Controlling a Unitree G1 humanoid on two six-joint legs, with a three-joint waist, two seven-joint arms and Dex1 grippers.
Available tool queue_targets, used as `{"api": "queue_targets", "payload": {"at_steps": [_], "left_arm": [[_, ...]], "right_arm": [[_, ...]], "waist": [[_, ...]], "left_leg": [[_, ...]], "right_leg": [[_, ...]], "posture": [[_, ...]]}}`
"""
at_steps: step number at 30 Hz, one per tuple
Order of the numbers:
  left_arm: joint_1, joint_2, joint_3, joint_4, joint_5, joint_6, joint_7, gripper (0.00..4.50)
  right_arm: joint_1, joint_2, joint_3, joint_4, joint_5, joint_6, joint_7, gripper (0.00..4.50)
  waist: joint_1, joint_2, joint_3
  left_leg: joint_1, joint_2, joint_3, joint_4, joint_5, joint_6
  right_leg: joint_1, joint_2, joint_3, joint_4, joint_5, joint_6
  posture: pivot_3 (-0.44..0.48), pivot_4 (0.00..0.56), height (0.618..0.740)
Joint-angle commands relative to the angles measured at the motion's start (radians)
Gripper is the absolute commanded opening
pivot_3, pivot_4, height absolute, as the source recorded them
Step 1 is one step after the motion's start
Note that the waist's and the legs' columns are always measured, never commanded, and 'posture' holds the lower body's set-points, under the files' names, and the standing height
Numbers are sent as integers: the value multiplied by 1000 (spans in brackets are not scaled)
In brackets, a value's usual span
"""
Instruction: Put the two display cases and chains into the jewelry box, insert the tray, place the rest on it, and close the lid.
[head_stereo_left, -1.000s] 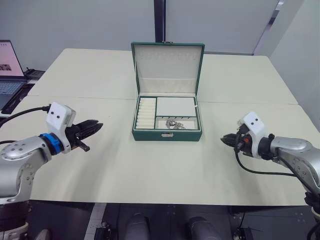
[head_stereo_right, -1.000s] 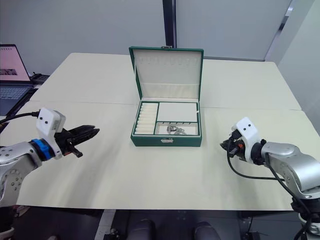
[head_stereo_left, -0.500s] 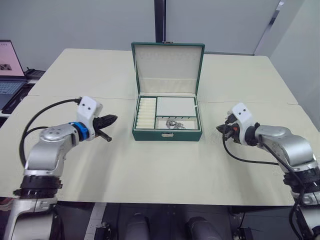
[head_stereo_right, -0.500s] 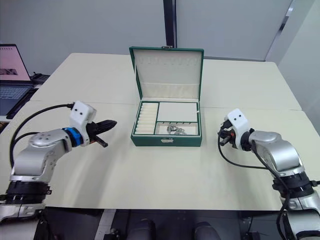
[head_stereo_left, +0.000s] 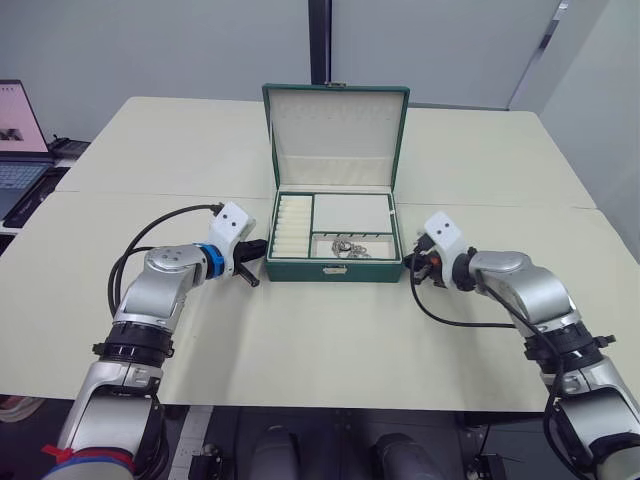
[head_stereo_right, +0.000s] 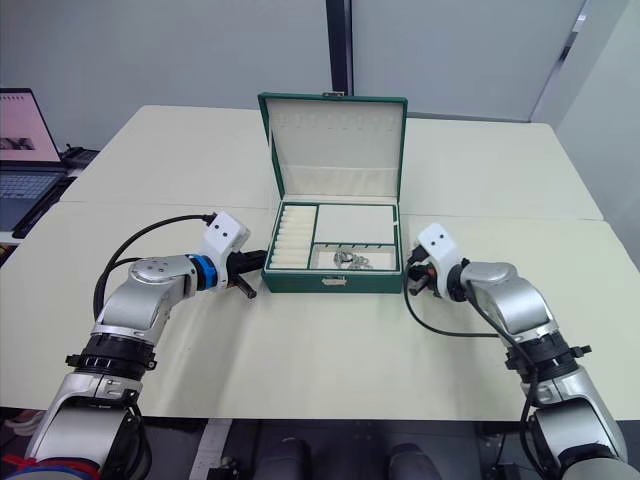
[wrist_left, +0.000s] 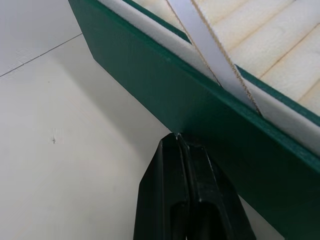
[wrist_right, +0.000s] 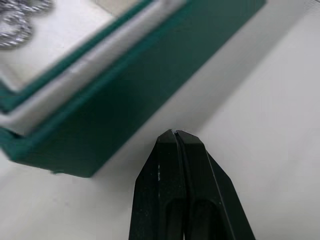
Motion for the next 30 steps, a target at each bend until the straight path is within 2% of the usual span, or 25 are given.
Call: {"api": "queue_targets", "payload": {"at_steps": [1, 8, 15, 30], "left_arm": [[-11, -15, -10, -42, -2, -8, -32, 8], [17, -37, -16, -142, -24, 55, -48, 8], [113, -8, -2, -299, -46, 136, -65, 8], [269, 27, 67, -508, -79, 272, -52, 8]], "right_arm": [[2, 20, -7, -102, 14, 35, -3, 18], [27, 46, -13, -209, 30, 113, -27, 18], [73, 49, -25, -314, 48, 186, -39, 18], [179, 62, -71, -524, 90, 352, -58, 18]], "waist": [[0, 0, 0], [0, 0, 0], [0, 0, 0], [-1, 0, 0]], "left_leg": [[0, 0, 0, 0, 0, 0], [0, 0, 0, 0, 0, 0], [-1, 0, -1, 0, 0, 0], [-1, 0, -1, -1, 0, 0]], "right_leg": [[0, 0, 0, 0, 0, 0], [0, 0, -1, 0, 0, 0], [0, 0, 0, 0, 0, 0], [0, 0, 0, -1, 0, 0]], "posture": [[0, 150, 726], [0, 150, 726], [0, 150, 726], [0, 150, 726]]}}
